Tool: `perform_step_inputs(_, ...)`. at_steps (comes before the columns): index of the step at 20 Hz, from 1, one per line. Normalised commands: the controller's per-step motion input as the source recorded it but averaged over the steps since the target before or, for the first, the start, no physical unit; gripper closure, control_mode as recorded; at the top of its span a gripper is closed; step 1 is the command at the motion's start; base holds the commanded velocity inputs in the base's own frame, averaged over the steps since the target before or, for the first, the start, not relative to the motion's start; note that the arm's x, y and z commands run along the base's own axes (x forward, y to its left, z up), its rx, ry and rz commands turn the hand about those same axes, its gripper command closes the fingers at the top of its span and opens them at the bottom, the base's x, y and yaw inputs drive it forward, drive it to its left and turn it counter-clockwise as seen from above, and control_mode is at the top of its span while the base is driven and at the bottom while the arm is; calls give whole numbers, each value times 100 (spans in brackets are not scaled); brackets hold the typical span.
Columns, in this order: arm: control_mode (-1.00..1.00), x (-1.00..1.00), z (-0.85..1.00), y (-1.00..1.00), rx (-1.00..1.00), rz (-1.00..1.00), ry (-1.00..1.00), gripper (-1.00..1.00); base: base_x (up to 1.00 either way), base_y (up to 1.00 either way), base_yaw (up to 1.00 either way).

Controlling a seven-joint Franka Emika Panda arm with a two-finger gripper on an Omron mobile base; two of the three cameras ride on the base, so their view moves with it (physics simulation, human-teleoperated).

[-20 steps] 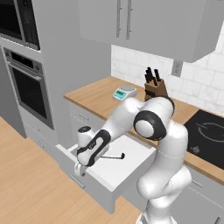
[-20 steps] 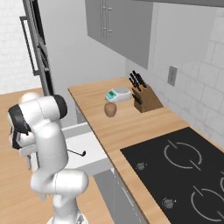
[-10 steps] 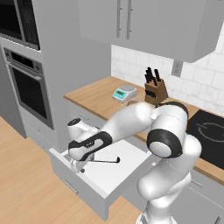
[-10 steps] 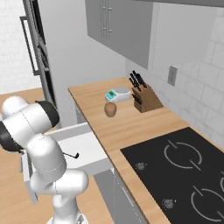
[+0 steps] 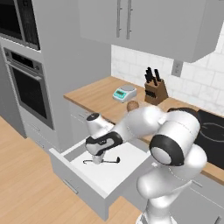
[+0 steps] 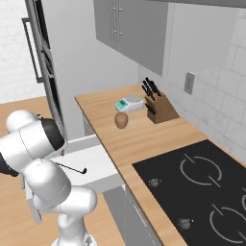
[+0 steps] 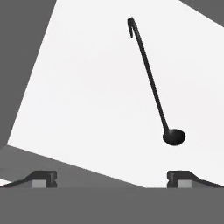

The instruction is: Pick the ladle from the drawer and place it on the counter.

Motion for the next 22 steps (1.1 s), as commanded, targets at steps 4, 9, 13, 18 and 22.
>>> perform_step_inputs(4,-100,73,-22,-14,11,24,1,-100,0,0,0)
perform_step_inputs(9,-100,21,-51,15,23,10,5,-100,0,0,0)
perform_step_inputs(13,-100,20,-62,49,-2,0,7,-100,0,0,0)
perform_step_inputs(18,-100,20,-17,19,-4,-1,1,-100,0,0,0)
perform_step_inputs(22,-100,44,-25,11,-4,0,2,-100,0,0,0)
